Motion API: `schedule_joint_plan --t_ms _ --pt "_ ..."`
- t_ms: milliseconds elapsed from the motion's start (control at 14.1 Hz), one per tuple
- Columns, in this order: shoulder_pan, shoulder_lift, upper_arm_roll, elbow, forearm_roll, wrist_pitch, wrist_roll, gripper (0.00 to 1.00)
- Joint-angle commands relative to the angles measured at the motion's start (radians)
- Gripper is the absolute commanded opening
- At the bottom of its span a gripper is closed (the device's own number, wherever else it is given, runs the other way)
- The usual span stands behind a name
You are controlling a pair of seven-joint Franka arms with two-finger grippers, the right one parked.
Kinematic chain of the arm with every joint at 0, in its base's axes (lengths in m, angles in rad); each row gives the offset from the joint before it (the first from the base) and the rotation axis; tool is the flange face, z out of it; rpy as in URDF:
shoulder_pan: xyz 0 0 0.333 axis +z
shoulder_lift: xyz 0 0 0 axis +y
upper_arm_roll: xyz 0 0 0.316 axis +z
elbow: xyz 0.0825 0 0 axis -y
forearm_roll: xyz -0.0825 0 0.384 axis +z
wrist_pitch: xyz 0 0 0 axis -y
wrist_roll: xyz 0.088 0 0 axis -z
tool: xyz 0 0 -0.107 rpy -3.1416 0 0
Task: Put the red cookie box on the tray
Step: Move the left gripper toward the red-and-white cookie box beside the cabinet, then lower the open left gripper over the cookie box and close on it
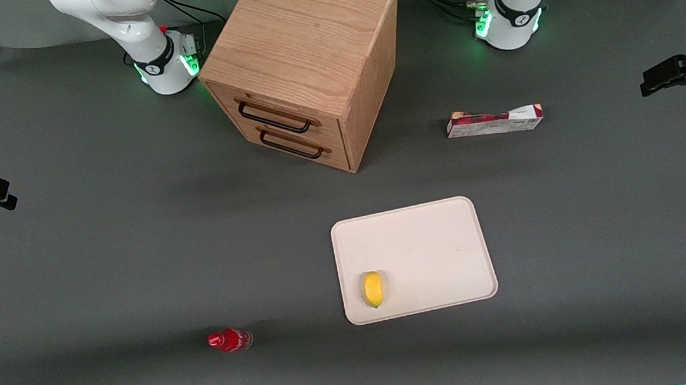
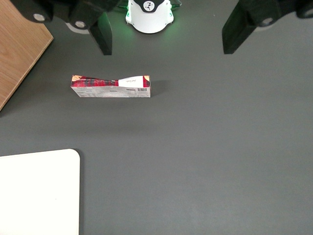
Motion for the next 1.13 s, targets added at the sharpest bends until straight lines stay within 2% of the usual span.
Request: schedule_joint_plan --t_ms 0,283,707,848,1061 --pt "-0.002 -0.001 0.004 0.016 0.007 -0.028 0.023 1.0" --pt "-0.005 0.01 0.003 -0.005 0.007 -0.061 -0.036 1.0" --pt "-0.009 -0.033 -0.063 -0.227 -0.016 -0.082 -0.593 1.0" --pt "-0.011 -0.032 -0.11 -0.322 -0.02 -0.031 -0.78 1.0" --pt "-0.009 -0.053 -0.187 -0.52 -0.022 0.137 -1.068 1.0"
